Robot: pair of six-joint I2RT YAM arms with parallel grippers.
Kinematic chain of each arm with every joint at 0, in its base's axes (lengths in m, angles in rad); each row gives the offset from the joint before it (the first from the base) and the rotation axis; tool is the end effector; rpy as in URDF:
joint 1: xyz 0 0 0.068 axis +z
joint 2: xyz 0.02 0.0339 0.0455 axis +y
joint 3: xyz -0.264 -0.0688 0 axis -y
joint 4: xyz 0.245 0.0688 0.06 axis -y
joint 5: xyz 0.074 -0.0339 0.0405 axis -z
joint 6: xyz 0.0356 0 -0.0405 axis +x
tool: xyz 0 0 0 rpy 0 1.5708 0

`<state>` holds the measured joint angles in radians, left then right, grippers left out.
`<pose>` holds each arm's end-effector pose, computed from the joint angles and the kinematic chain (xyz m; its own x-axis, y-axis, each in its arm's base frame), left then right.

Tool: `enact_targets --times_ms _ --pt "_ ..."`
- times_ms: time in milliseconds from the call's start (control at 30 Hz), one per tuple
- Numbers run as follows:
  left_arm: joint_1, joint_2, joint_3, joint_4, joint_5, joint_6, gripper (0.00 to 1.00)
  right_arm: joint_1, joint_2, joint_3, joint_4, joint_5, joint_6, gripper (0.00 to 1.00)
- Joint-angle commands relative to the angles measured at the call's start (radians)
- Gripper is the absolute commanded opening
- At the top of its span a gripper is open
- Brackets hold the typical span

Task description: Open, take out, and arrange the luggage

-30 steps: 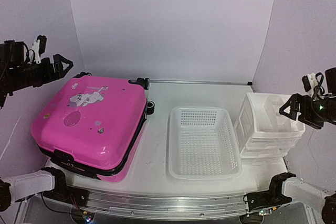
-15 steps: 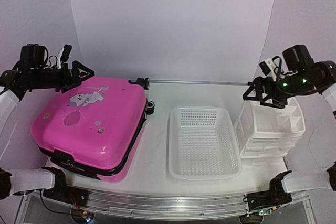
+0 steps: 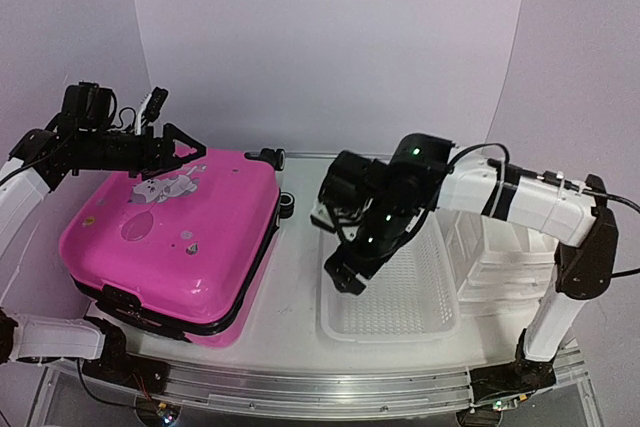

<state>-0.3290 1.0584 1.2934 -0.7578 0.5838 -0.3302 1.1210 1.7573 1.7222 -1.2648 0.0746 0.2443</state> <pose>0.1874 -0.0847 0.4072 -0.6809 -0.0534 -0.7304 0.5294 0.6533 -0.5413 0.1525 0.3097 0.3188 -0.6216 -0.7327 -0.2770 -0.7616 0.6480 -0.0050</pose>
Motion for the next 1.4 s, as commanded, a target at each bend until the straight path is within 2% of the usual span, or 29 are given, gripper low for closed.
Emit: enact_targets --times_ms 0,67,167,467,567,733,867,1033,1100,1200,1367 --pt "-0.006 -0.026 -0.012 0.035 -0.021 0.057 0.99 0.153 -0.011 -0.045 -0.068 0.042 -0.136 0.98" --pt "-0.005 -0.025 -0.019 0.029 -0.027 0.072 0.99 0.207 -0.008 -0.085 -0.073 0.019 -0.168 0.98" --pt "-0.006 -0.022 -0.030 0.027 -0.034 0.081 0.99 0.224 0.001 -0.141 -0.080 -0.011 -0.168 0.98" --pt "-0.006 -0.042 -0.033 0.022 -0.055 0.095 0.99 0.220 0.043 -0.260 -0.041 0.164 -0.164 0.98" --pt "-0.006 -0.043 -0.022 0.017 -0.058 0.098 1.00 0.197 0.067 -0.270 0.003 0.197 -0.163 0.98" --pt "-0.007 -0.045 -0.008 0.009 -0.059 0.103 0.99 0.109 0.093 -0.271 0.061 0.278 -0.159 0.91" --pt "-0.006 -0.056 -0.007 0.003 -0.067 0.106 0.99 0.032 0.121 -0.259 0.129 0.346 -0.218 0.89" --pt "-0.005 -0.067 -0.002 -0.003 -0.059 0.098 0.99 -0.126 0.209 -0.187 0.244 0.402 -0.369 0.91" --pt "-0.005 -0.075 -0.003 -0.006 -0.054 0.092 0.99 -0.192 0.266 -0.120 0.285 0.475 -0.398 0.93" --pt "-0.006 -0.093 -0.009 -0.015 -0.047 0.082 0.99 -0.273 0.371 0.056 0.297 0.584 -0.356 0.95" --pt "-0.005 -0.143 -0.025 -0.044 -0.054 0.075 0.99 -0.305 0.470 0.255 0.236 0.792 -0.294 0.98"
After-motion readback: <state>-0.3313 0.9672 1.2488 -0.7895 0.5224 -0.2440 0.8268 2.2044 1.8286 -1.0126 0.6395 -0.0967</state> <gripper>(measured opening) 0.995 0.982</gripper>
